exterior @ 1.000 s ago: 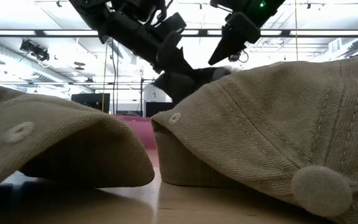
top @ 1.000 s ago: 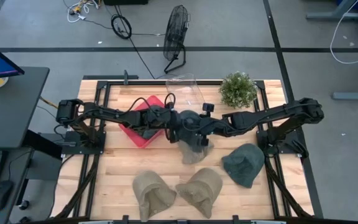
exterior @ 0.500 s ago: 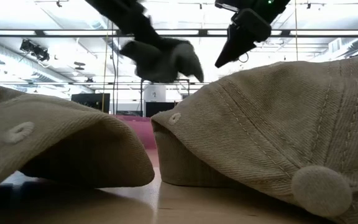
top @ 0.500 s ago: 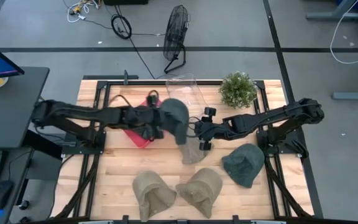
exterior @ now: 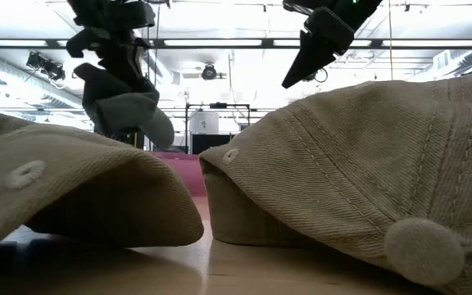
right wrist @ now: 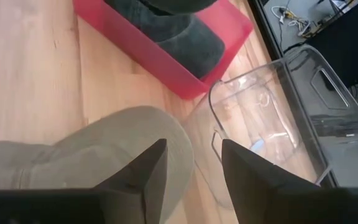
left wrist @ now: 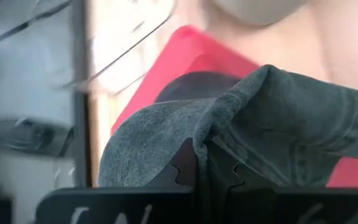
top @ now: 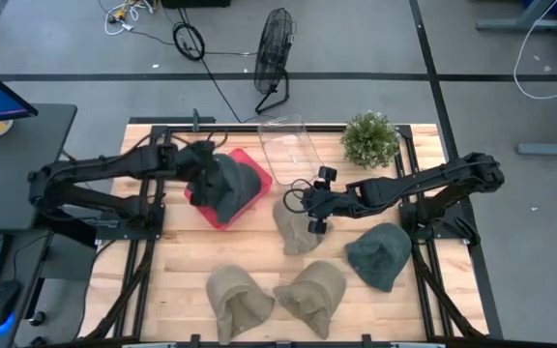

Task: Pick & Place hat
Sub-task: Put the top blue cap into the red bin

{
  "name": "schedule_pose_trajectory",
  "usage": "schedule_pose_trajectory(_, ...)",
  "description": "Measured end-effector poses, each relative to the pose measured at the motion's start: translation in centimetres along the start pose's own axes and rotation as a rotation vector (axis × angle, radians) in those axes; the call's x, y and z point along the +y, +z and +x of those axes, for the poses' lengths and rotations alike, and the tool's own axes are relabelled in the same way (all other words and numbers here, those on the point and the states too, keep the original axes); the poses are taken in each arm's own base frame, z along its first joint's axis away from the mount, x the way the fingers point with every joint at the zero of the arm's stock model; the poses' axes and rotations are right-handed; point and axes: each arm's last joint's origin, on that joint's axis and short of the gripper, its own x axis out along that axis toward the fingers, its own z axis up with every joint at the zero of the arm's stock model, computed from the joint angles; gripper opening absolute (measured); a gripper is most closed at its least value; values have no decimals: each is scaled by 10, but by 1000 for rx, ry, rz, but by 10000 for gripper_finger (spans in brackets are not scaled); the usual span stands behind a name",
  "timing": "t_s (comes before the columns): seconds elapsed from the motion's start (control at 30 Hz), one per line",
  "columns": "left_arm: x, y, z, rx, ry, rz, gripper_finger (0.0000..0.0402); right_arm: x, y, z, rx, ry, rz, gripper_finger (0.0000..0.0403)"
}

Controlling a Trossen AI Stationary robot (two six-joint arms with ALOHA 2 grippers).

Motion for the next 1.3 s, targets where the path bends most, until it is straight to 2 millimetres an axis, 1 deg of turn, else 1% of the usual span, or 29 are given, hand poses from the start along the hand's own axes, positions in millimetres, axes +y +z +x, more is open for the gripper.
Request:
schedule_pose_trajectory(0.1, 8, 1, 7, -54, -48, 36, 9, 0, 0, 0, -1, -1, 1, 157)
schedule_pose_trajectory(0.23, 16, 0, 14, -54, -39, 23, 8, 0, 0, 0, 2, -1, 3, 157)
schedule_pose_trajectory(0.4, 20, 0, 38, -17, -107, 15, 8, 0, -1, 0, 7, -1, -8, 157)
schedule_pose_trajectory(0.53, 20, 0, 56, 20, -140, 146, 8, 0, -1, 0, 11, -2, -11, 157)
schedule_pose_trajectory(0.6, 21, 1, 62, 20, -143, 208, 8, 0, -1, 0, 11, -2, -11, 157)
schedule_pose_trajectory(0.7, 22, 0, 69, 32, -155, 249, 13, 0, -2, 0, 16, -2, -5, 157)
schedule_pose_trajectory(0.77, 21, 0, 71, 38, -166, 302, 14, 0, -2, 0, 17, -2, -6, 157)
schedule_pose_trajectory(0.9, 22, 0, 69, 11, -155, 487, 8, -1, -1, 1, 13, -3, -2, 157)
schedule_pose_trajectory(1.07, 26, 2, 61, -26, -112, 602, 13, -1, -1, 1, 11, -3, 0, 157)
schedule_pose_trajectory(1.2, 28, -4, 60, 2, -133, 592, 11, -1, -1, 1, 7, -3, 2, 157)
schedule_pose_trajectory(1.23, 28, -7, 60, 10, -155, 572, 9, -1, -1, 1, 7, -3, 2, 157)
schedule_pose_trajectory(1.3, 28, -9, 64, -27, -217, 480, 8, -1, -1, 1, 5, -3, 3, 157)
